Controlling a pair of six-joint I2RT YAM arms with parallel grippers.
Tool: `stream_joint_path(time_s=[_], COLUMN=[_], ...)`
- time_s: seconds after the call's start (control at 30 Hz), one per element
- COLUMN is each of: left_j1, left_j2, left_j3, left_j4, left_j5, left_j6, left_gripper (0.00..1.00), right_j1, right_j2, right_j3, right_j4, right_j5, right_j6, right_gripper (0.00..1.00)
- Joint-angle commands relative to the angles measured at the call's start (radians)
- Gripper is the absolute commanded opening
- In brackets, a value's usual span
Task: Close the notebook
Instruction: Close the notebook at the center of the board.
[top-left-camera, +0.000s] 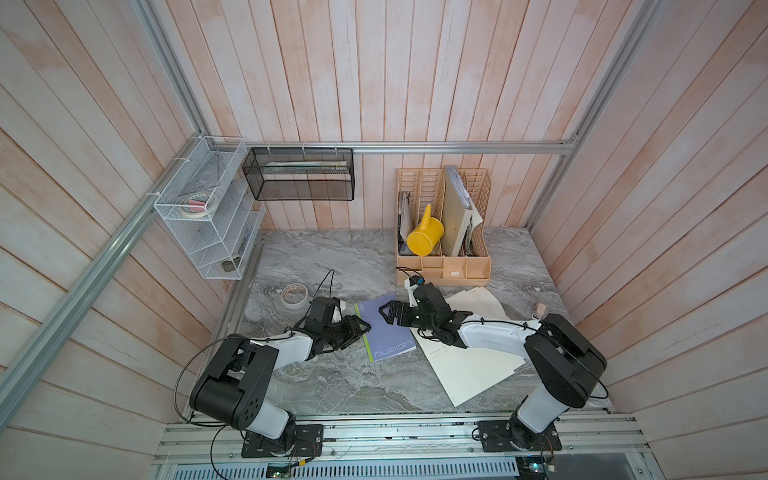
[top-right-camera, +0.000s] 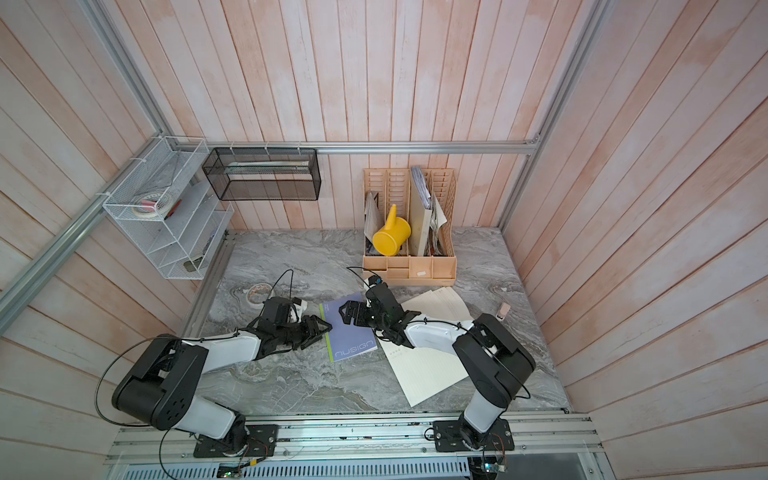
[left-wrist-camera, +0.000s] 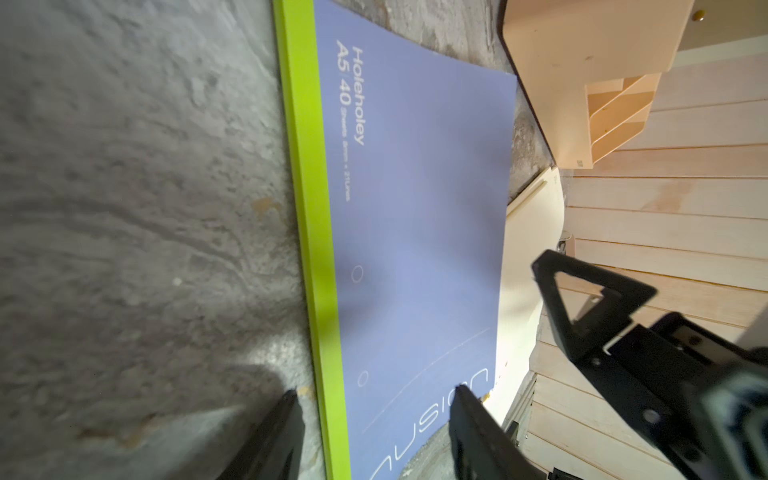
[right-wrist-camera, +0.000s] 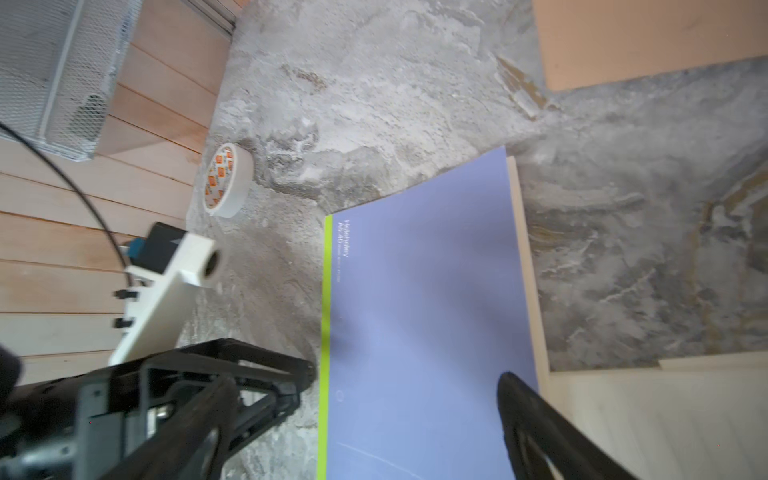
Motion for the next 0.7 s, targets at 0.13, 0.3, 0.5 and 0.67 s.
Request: stream_joint_path(time_s=[0.13,0.3,0.5,0.67], left_j1=[0.023,0.033,0.041,0.042], left_j2=[-0.001,0.021,0.049,0.058], left_j3=[0.007,0.009,0.008,0.008], left_j4=[-0.065,-0.058,-0.063,-0.065], left_j5=[-0.020,-0.015,-0.016,-0.024], left_j6=[0.018,0.012,0.014,0.009], left_gripper=[0.59,0.59,0.59,0.59], right_j1=[-0.029,-0.028,-0.030,-0.030], right_j2=[0.064,0.086,0.063,-0.005], right_j3=[-0.018,-0.013,-0.008,-0.012], right_j4=[0.057,0.052,0.029,0.012], right_j5=[-0.069,-0.096,-0.085,-0.043], right_j6=[-0.015,-0.013,-0.023,-0.041], right_gripper=[0.98,0.98,0.98,0.98])
